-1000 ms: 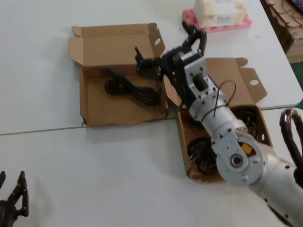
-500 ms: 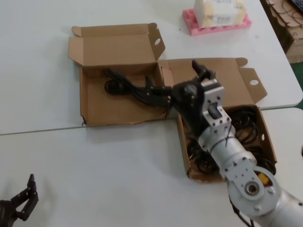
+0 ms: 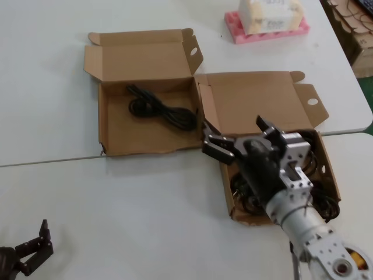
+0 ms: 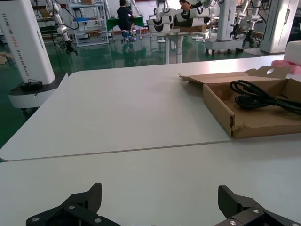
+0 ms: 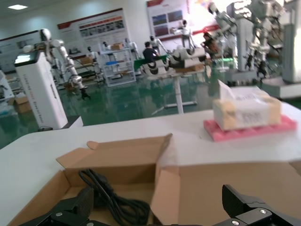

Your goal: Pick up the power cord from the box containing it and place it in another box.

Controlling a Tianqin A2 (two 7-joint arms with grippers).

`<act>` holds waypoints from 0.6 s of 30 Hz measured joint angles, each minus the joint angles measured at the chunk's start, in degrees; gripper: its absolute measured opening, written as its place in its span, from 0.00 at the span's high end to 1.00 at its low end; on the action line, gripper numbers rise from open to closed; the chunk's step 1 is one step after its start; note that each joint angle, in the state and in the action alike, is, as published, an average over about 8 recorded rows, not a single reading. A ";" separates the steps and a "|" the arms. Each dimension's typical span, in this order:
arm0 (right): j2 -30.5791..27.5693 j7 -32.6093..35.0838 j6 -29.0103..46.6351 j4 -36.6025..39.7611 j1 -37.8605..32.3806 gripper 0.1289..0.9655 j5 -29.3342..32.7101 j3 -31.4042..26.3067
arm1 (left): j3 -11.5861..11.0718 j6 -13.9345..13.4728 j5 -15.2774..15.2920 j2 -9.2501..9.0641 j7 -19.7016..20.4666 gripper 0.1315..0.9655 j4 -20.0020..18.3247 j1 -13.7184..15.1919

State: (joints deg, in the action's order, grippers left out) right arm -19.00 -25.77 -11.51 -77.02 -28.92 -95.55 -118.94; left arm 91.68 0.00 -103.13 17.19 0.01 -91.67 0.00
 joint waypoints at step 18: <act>1.04 0.00 6.62 -8.42 16.63 0.00 -4.36 15.67 | 0.00 0.00 0.00 0.00 -0.04 0.02 0.00 0.00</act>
State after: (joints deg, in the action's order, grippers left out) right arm -17.96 -25.77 -4.89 -85.44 -12.29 -99.91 -103.27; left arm 91.68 0.00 -103.13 17.19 -0.02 -91.67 0.00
